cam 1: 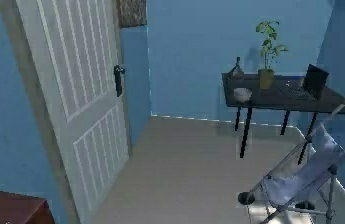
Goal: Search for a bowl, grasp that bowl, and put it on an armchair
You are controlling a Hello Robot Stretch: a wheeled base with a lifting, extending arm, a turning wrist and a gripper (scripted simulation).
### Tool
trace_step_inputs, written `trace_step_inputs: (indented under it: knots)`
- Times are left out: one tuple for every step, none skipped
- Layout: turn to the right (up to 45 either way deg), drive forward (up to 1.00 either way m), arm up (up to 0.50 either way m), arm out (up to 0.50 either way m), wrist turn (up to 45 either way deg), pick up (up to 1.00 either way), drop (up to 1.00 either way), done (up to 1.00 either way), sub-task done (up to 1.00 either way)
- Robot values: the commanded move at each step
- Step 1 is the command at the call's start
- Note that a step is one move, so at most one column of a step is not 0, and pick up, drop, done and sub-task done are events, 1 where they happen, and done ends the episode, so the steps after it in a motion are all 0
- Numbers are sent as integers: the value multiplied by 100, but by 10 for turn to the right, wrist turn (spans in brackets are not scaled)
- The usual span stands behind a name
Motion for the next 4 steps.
trace_step_inputs:
  knots:
    - [0,100,0,0,0,0,0,0,0]
    - [60,0,0,0,0,0,0,0,0]
    - [0,10,0,0,0,0,0,0,0]
    - [-450,0,0,0,0,0,0,0,0]
